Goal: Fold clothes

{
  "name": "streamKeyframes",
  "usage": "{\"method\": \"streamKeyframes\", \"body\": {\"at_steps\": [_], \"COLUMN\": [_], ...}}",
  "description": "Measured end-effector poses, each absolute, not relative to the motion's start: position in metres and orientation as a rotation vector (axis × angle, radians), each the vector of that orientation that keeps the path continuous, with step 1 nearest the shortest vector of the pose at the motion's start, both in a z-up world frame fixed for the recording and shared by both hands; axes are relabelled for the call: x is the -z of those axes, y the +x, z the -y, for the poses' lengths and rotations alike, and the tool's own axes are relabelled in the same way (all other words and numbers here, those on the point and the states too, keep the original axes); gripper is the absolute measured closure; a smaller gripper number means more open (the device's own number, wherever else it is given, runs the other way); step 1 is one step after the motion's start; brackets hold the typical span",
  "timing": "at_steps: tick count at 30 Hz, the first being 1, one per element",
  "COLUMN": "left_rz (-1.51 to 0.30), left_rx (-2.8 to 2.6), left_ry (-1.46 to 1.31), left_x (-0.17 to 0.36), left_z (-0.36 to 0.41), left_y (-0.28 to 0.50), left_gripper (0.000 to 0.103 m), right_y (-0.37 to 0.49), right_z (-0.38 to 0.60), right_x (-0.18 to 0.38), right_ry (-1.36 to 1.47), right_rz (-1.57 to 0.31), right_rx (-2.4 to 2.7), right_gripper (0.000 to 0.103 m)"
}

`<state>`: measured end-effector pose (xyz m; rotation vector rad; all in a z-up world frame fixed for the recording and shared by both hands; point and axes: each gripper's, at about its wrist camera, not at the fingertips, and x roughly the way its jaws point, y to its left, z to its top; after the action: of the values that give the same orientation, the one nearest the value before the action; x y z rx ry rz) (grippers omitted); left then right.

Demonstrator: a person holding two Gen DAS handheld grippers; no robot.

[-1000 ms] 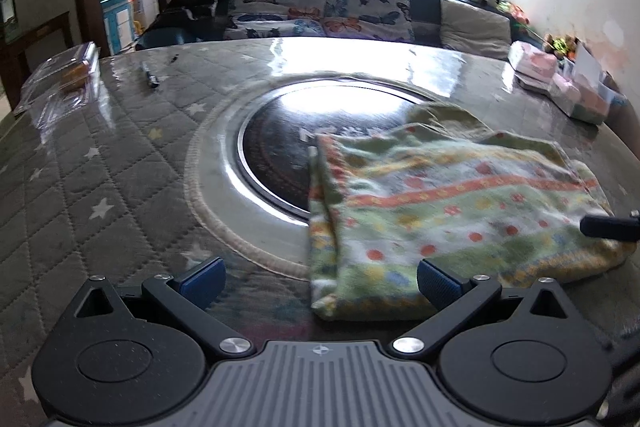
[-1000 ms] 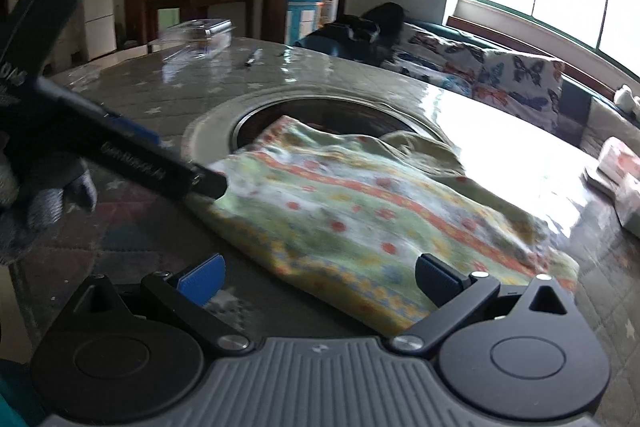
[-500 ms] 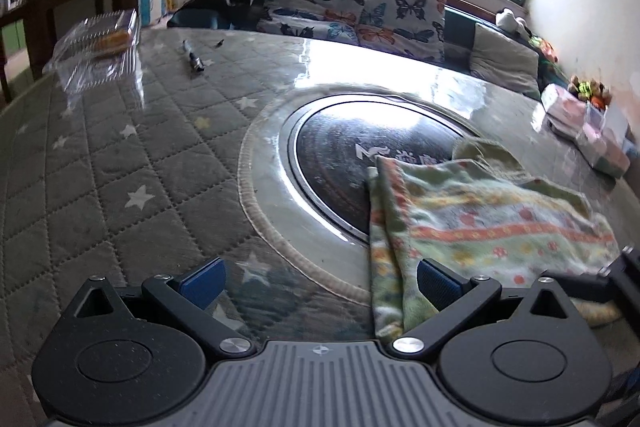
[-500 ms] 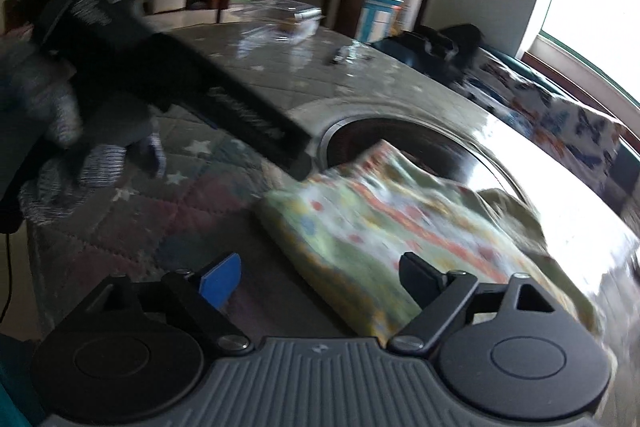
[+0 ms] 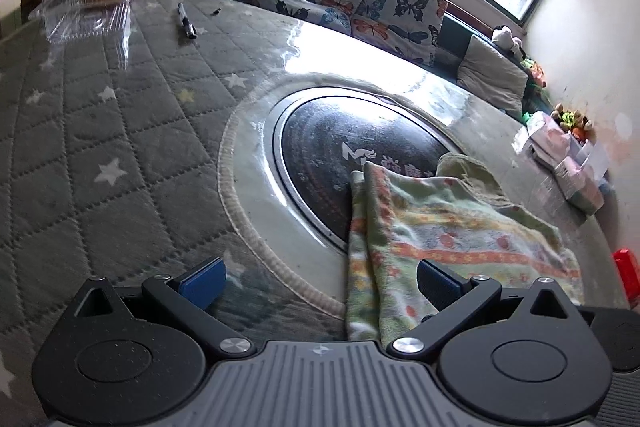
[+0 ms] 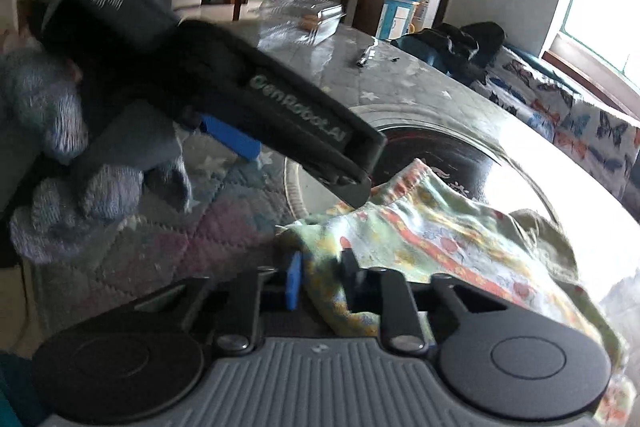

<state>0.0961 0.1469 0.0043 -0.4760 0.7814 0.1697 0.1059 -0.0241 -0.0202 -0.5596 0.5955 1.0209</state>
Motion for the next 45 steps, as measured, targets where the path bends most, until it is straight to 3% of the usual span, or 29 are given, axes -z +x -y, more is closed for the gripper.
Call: {"method": "streamKeyframes", "body": {"at_steps": [15,23,26,28,30,34,37,41,45], "left_rz": [-0.822,-0.812,-0.821,-0.828,-0.835,-0.835,-0.833,-0.831,-0.831], "left_rx": [-0.052,0.003,0.02,0.021,0.022,0.022,0.024,0.026,0.026], "left_ry": [-0.707,-0.739,-0.781,-0.802,-0.813,-0.807,-0.795,-0.788,-0.778], "left_x": [-0.006,-0.001,0.005,0.008,0.012,0.012,0.012,0.013,0.013], "left_z": [-0.137,-0.13,-0.135,-0.139,-0.141,-0.141,-0.14,-0.14,-0.138], "left_y": [0.126,0.127,0.125,0.124,0.124,0.124,0.124,0.124,0.125], "left_gripper": [0.002,0.03,0.051,0.072,0.079,0.08,0.082,0.082,0.082], "right_y": [0.121,0.113,0.111,0.112,0.115,0.122,0.136,0.165,0.199], "right_z": [0.072,0.093,0.095,0.097,0.1,0.114,0.131,0.161,0.193], "right_x": [-0.017,-0.022,-0.022,-0.021,-0.021,-0.023,-0.021,-0.012,0.0], "right_ry": [-0.323,-0.277,-0.267,-0.26,-0.244,-0.211,-0.191,-0.169,-0.136], "right_rz": [-0.586,-0.575,-0.572,-0.577,-0.582,-0.589,-0.598,-0.614,-0.642], "right_rx": [-1.047,-1.113,-1.122,-1.117,-1.111,-1.077,-0.996,-0.813,-0.629], "right_gripper": [0.096,0.097,0.097,0.095,0.095,0.078,0.076,0.062,0.057]}}
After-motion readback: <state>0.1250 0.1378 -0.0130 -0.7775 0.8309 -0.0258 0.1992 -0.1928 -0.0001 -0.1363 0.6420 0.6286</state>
